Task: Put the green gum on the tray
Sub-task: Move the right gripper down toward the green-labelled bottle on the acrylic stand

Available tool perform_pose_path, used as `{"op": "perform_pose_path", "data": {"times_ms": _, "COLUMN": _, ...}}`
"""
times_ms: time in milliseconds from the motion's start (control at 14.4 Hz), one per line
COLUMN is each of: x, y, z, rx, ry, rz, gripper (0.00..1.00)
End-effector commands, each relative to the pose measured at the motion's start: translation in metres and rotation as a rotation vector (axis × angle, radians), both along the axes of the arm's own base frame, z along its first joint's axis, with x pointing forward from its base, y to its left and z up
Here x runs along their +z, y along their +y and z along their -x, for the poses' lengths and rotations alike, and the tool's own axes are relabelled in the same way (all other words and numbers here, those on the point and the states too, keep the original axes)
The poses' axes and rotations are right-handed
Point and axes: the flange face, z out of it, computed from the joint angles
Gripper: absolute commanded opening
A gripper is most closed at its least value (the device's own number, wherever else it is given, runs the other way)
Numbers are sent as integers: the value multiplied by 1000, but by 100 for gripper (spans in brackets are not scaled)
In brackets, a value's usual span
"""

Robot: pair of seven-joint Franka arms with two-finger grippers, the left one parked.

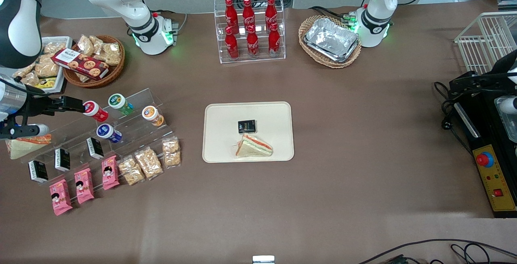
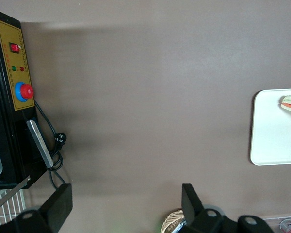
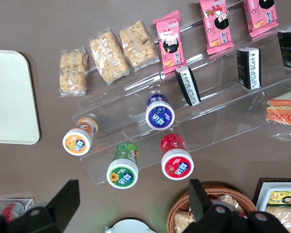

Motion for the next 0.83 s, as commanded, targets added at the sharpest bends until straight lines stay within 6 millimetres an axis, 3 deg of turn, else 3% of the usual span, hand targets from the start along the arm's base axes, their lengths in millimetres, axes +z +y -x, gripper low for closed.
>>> {"op": "perform_pose_path", "data": {"times_ms": 0, "x": 5, "y": -2, "z": -6, "rx": 5, "ry": -3, "rz": -14, "gripper": 100}}
{"op": "perform_pose_path", "data": {"times_ms": 347, "x": 6, "y": -16, "z": -5, "rx": -24, "ry": -10, "rz": -37, "gripper": 100}}
{"op": "perform_pose_path", "data": {"times_ms": 762, "x": -6, "y": -14, "z": 60, "rx": -32, "ry": -23, "rz": -93, "gripper": 100}}
